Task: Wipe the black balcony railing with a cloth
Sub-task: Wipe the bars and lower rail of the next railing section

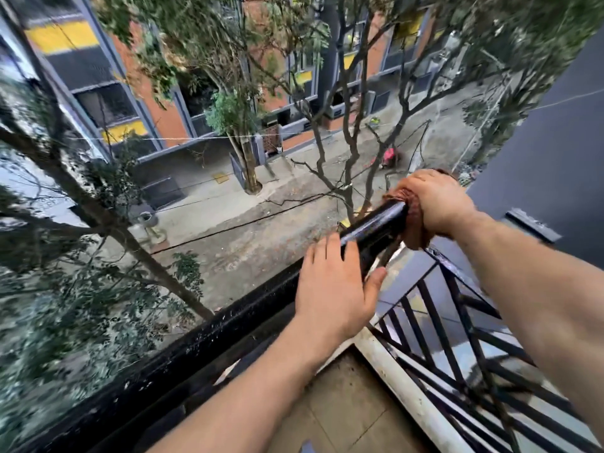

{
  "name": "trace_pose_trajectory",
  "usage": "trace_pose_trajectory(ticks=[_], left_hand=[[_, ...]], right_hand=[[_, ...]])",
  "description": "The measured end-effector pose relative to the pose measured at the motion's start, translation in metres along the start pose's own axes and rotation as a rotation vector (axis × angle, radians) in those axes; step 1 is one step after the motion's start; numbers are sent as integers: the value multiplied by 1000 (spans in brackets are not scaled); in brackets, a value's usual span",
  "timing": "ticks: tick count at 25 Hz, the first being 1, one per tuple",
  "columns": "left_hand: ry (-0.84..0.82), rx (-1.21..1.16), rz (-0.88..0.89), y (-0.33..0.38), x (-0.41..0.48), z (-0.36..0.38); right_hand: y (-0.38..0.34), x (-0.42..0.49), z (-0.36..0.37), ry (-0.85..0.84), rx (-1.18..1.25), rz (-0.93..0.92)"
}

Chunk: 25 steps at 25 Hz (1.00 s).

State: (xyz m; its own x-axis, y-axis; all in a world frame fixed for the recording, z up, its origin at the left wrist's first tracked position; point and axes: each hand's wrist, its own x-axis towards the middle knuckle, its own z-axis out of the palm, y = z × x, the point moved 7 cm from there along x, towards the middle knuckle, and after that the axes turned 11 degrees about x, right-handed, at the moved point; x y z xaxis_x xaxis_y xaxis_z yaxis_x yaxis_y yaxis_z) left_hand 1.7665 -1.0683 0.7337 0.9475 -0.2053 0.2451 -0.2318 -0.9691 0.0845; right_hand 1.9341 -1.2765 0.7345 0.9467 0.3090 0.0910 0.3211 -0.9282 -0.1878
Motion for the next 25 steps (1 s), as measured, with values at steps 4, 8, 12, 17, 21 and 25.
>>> trace_pose_trajectory(ticks=[4,8,12,17,21,25], left_hand=[[176,-310,211,25,-47,21],[-37,-275,123,13,-74,73],[-165,-174,-56,-18,-79,94],[-222,-234,-197,-27,-63,97],[-374,-222,-187,-53,-70,115],[-417,-209,-272,-81,-107,117]], right_hand=[[-14,-46,33,415,142,278],[-58,-82,132,389,566,600],[-65,-90,169,-39,319,604],[-163,-126,197,-256,449,177],[-132,-100,175,-246,150,-92],[-73,-79,164,-87,65,283]])
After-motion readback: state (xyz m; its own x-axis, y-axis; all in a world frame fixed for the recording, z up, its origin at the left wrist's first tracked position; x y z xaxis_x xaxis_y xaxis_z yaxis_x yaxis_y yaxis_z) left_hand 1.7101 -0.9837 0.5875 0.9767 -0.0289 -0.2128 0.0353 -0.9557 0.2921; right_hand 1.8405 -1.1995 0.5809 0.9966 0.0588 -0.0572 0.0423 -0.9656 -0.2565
